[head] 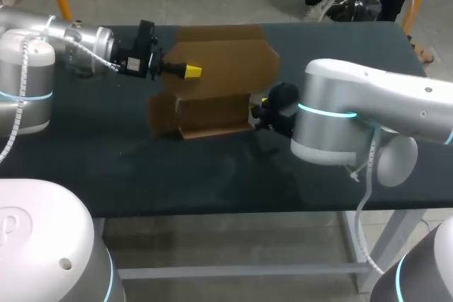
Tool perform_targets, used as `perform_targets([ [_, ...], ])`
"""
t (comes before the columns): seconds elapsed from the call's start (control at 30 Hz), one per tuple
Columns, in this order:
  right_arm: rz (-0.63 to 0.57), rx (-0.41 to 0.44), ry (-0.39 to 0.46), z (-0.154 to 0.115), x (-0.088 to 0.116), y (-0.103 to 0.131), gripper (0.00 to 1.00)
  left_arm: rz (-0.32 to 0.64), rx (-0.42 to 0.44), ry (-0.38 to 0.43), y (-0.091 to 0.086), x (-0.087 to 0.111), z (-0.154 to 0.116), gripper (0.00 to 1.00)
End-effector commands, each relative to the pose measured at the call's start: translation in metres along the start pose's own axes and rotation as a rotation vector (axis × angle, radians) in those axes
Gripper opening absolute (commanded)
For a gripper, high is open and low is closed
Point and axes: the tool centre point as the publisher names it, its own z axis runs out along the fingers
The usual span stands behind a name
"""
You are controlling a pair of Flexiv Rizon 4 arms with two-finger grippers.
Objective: Assemble the packaging by folding the flat box into shape, placing the metal phone stand inside, and closing the box properly
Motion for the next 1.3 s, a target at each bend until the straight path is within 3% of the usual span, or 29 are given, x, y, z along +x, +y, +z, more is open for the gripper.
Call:
perform_targets([
  [0.03, -0.013, 0.035, -0.315, 0.01, 0.01, 0.007, 0.0, 0.0, -0.002, 0.005, 0.002, -0.001, 0.003, 0.0],
  [0.3, -0.029, 0.052, -0.357, 0.011, 0.01, 0.007, 0.0, 0.0, -0.002, 0.005, 0.002, -0.001, 0.003, 0.0],
  [0.33, -0.029, 0.053, -0.359, 0.012, 0.01, 0.007, 0.0, 0.001, -0.002, 0.0, 0.002, 0.0, 0.002, 0.14],
  [0.37, -0.029, 0.052, -0.36, 0.012, 0.01, 0.007, 0.0, 0.009, -0.011, -0.001, 0.001, 0.001, 0.001, 0.38],
  [0.4, -0.027, 0.051, -0.359, 0.012, 0.01, 0.007, 0.0, 0.013, -0.023, -0.006, 0.0, 0.002, 0.001, 0.49],
  [0.47, -0.024, 0.048, -0.359, 0.011, 0.01, 0.006, 0.0, 0.028, -0.033, -0.02, -0.001, 0.004, 0.0, 1.0],
  [0.7, 0.004, 0.033, -0.325, 0.004, 0.008, 0.008, 0.0, 0.097, -0.08, -0.083, -0.007, 0.014, -0.008, 1.0],
  [0.87, 0.031, 0.019, -0.29, -0.004, 0.007, 0.012, 0.0, 0.198, -0.105, -0.138, -0.016, 0.026, -0.019, 1.0],
  [1.1, 0.094, 0.035, -0.218, -0.012, 0.001, 0.015, 0.0, 0.316, -0.121, -0.197, -0.026, 0.041, -0.039, 1.0],
  [1.3, 0.152, 0.043, -0.129, -0.018, -0.003, 0.016, 0.0, 0.349, -0.122, -0.228, -0.031, 0.051, -0.051, 1.0],
])
